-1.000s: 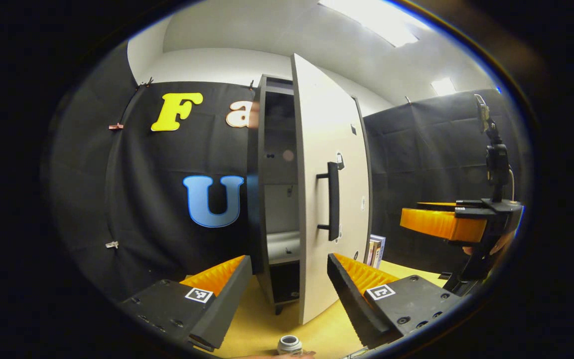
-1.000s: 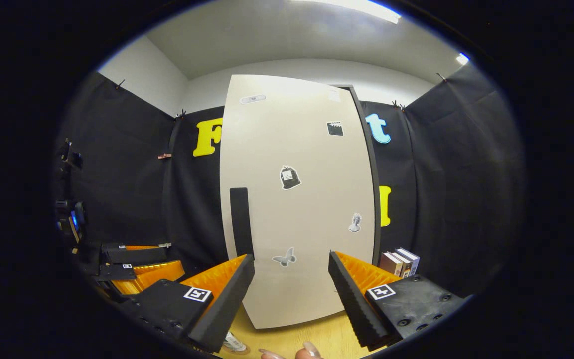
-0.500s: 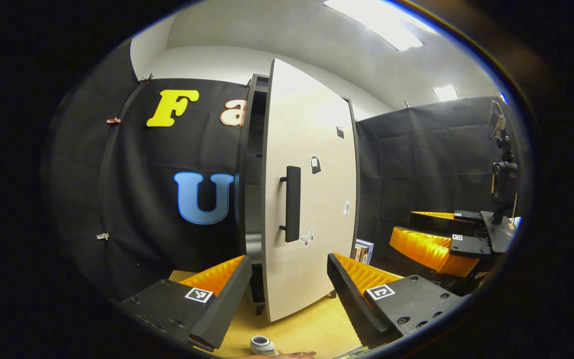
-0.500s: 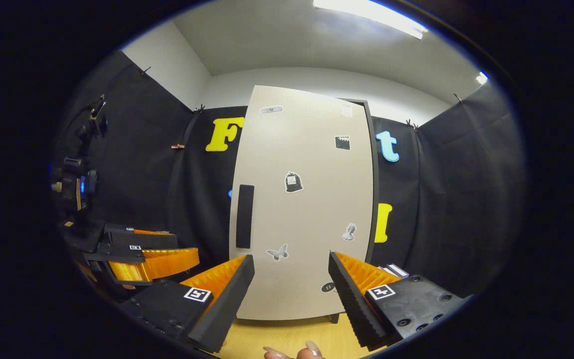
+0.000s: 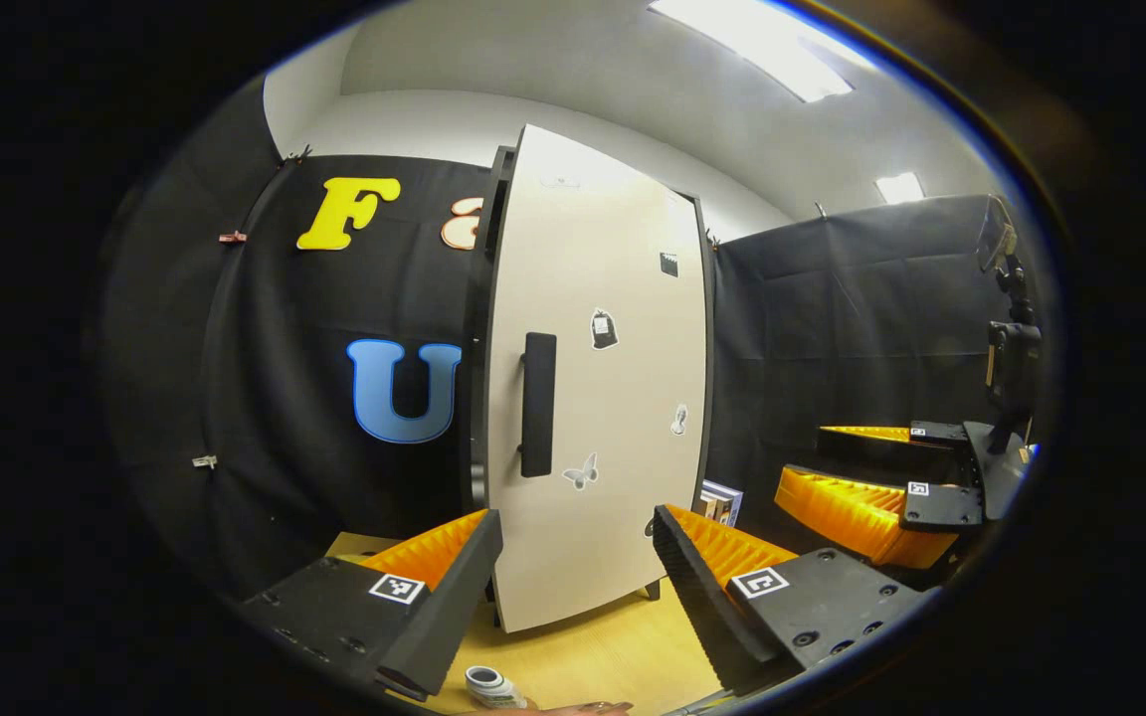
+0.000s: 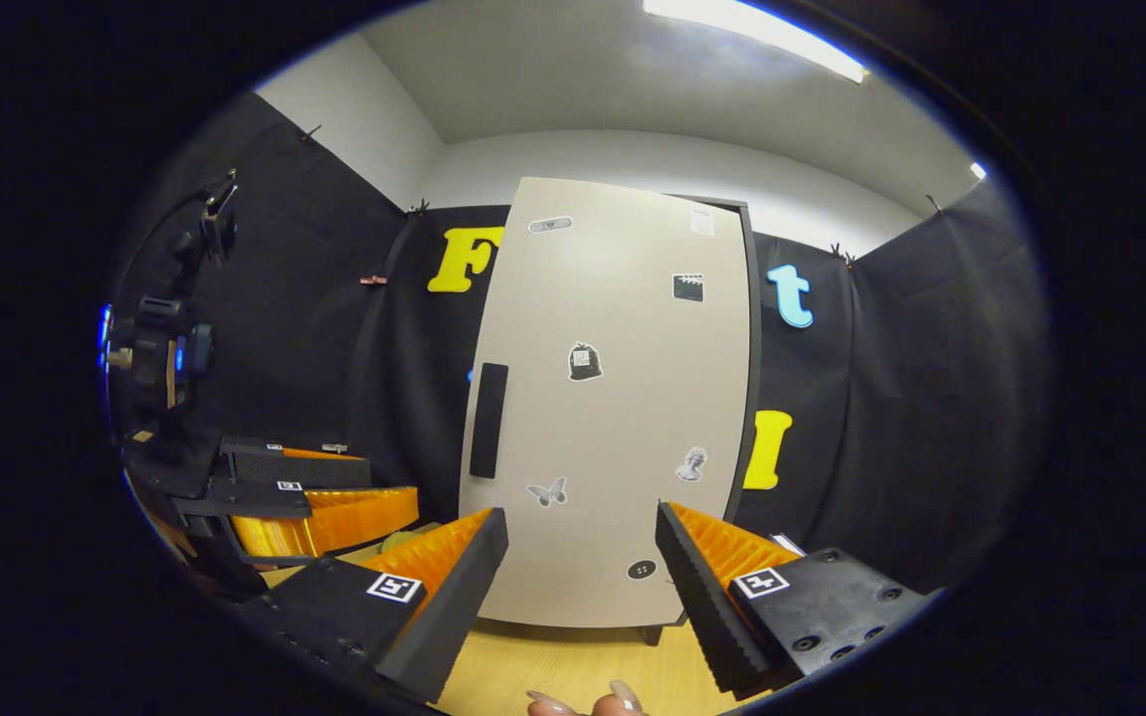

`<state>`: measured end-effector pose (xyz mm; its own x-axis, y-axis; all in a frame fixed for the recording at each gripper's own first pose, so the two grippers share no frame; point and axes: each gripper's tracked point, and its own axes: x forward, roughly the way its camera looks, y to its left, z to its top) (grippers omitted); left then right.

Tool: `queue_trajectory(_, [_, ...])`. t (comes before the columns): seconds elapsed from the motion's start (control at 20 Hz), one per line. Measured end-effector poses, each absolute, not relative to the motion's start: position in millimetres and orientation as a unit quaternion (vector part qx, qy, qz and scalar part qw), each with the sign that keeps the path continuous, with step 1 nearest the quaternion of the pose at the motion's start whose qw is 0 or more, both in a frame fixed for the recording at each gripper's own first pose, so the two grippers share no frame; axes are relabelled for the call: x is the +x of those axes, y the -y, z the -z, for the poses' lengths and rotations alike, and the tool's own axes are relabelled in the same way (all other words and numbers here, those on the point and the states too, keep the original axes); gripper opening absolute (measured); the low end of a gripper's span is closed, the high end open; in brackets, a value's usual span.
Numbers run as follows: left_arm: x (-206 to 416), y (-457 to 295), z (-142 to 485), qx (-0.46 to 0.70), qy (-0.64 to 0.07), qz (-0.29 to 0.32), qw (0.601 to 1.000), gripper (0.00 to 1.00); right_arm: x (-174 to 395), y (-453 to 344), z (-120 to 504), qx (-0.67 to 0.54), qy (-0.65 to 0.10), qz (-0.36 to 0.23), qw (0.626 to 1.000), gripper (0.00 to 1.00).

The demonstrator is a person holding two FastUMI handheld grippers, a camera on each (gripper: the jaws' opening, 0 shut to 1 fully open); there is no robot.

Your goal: Open the cabinet door with the right hand, grasp the bottle in the cabinet with the left hand and place it on the coaster, then close the cabinet door with the right hand.

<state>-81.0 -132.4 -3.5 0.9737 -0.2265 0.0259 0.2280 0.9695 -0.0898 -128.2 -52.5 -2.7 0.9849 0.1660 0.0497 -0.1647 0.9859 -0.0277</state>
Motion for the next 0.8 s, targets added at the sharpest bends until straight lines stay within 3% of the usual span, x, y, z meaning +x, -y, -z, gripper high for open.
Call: queue_trajectory(0.8, [-85.1, 158.2, -12.9, -0.035, 0.027, 0.132, 0.99, 0.96, -130.7, 62.3, 5.8, -0.001, 0.016, -0.093, 0.996, 0.97])
